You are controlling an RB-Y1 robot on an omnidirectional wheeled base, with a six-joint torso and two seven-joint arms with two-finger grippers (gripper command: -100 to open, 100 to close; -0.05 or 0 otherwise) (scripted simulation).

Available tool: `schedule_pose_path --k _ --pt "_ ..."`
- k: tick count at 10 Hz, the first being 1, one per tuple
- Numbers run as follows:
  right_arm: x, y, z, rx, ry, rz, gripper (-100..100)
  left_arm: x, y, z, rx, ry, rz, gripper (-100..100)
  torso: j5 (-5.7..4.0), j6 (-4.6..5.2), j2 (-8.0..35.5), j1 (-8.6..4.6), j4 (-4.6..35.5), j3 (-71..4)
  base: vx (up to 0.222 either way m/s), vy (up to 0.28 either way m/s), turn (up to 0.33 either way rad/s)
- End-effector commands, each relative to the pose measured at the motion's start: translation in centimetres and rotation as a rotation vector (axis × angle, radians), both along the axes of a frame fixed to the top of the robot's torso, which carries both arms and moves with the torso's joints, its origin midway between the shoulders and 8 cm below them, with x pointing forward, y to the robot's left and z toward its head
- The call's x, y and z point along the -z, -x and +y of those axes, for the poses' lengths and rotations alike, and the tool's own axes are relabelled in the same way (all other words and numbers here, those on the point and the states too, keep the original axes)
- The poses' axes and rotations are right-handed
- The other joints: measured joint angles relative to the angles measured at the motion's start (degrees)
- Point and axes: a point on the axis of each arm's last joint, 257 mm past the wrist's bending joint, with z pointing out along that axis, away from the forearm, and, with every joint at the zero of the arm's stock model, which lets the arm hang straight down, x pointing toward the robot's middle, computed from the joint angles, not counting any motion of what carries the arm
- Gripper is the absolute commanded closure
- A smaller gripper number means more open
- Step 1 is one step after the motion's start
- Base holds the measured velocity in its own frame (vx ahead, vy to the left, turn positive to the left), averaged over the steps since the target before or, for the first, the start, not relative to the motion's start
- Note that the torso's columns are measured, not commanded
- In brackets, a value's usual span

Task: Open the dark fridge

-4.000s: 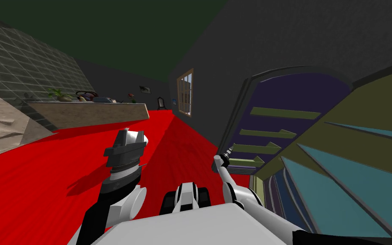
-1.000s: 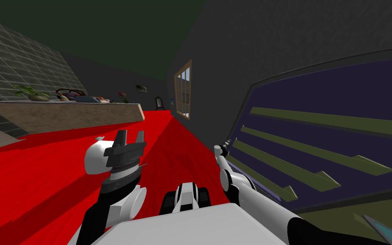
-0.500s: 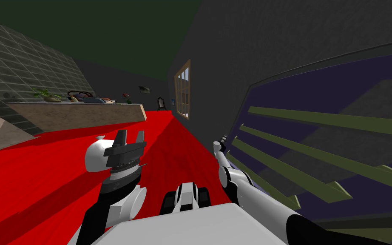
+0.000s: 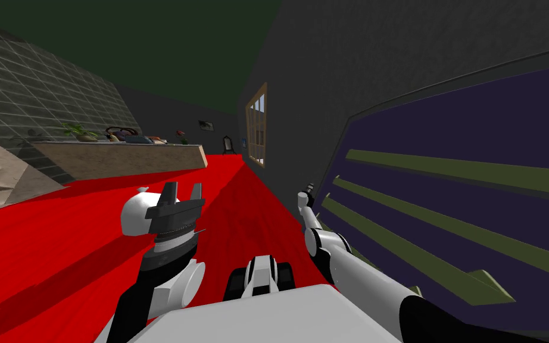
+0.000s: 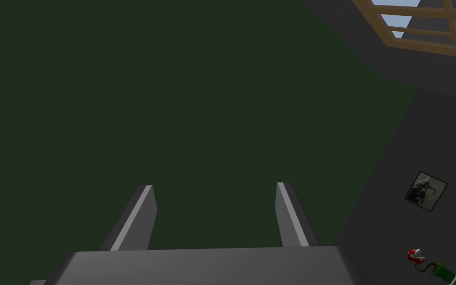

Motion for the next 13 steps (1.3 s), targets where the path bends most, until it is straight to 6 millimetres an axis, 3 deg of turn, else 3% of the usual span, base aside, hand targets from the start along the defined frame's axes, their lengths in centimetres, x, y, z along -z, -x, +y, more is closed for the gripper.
schedule_pose_path --k 1,2,4,5,7,8,9,11,12,13 --pt "-2.9 -2.6 1.7 -0.074 0.026 -0.013 -100 0.0 0.0 0.0 0.0 0.0 0.0 0 -0.07 0.03 -0.09 -0.32 -0.02 -0.06 0.019 -0.233 0.068" --pt "-5.6 -4.4 3.4 -0.134 0.053 -0.025 -100 0.0 0.0 0.0 0.0 0.0 0.0 0 -0.03 0.03 -0.06 0.01 -0.05 -0.05 0.023 -0.228 0.105" --pt "-5.6 -4.5 3.5 -0.14 0.052 -0.025 -100 0.0 0.0 0.0 0.0 0.0 0.0 0 0.1 0.01 -0.02 0.36 -0.02 -0.01 0.023 -0.134 0.029" --pt "-8.4 -6.3 5.4 -0.202 0.084 -0.04 -100 0.0 0.0 0.0 0.0 0.0 0.0 0 0.17 0.0 0.05 0.61 0.0 0.03 0.014 -0.137 0.096" --pt "-8.4 -6.3 5.5 -0.205 0.084 -0.039 -100 0.0 0.0 0.0 0.0 0.0 0.0 0 -0.01 0.03 0.01 -0.01 0.0 0.0 0.012 -0.138 0.049" --pt "-11.3 -7.7 7.4 -0.263 0.12 -0.055 -100 0.0 0.0 0.0 0.0 0.0 0.0 0 0.04 0.03 0.04 0.2 0.0 0.02 0.003 -0.184 0.111" --pt "-9.1 -7.9 7.5 -0.274 0.078 -0.036 -100 0.0 0.0 0.0 0.0 0.0 0.0 0 0.02 -0.02 0.01 -0.04 0.02 -0.01 -0.004 -0.186 0.083" --pt "-11.3 -7.8 7.6 -0.271 0.12 -0.054 -100 0.0 0.0 0.0 0.0 0.0 0.0 0 0.1 0.02 0.03 0.37 0.01 0.02 -0.007 -0.048 -0.019" --pt "-14.1 -9.1 9.8 -0.334 0.156 -0.072 -100 0.0 0.0 0.0 0.0 0.0 0.0 0 0.17 -0.02 0.01 0.55 0.01 0.0 0.022 -0.155 0.129" --pt "-14.1 -9.2 9.8 -0.338 0.146 -0.079 -100 0.0 0.0 0.0 0.0 0.0 0.0 0 0.04 -0.04 -0.08 -0.03 0.0 -0.05 0.007 -0.181 0.101"
